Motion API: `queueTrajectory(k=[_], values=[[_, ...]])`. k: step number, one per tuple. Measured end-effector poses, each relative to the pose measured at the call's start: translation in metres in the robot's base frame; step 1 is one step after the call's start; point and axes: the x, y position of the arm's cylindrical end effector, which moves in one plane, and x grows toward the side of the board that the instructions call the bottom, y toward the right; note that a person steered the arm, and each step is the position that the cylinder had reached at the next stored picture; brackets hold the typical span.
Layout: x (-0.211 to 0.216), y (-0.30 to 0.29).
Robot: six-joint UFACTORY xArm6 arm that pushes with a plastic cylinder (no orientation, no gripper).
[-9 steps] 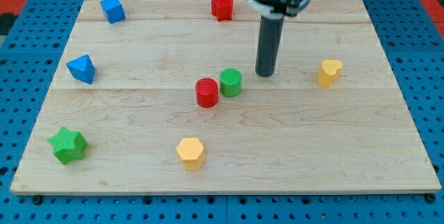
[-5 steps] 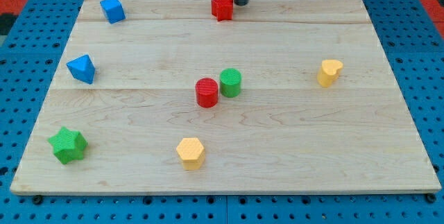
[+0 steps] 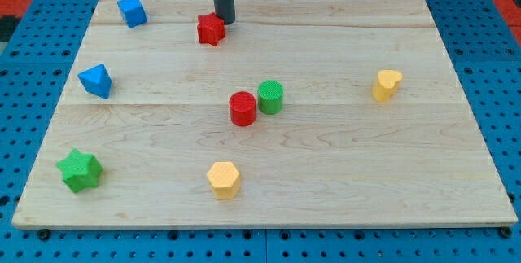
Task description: Push red star into red circle towards bottom
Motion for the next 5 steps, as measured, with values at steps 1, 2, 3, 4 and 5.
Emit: queueTrajectory(k=[1,2,3,4,5], values=[[-0.002,-0.028],[0.002,-0.065],[0.036,-0.028],[0.074,0.014],[0.101,0.035]])
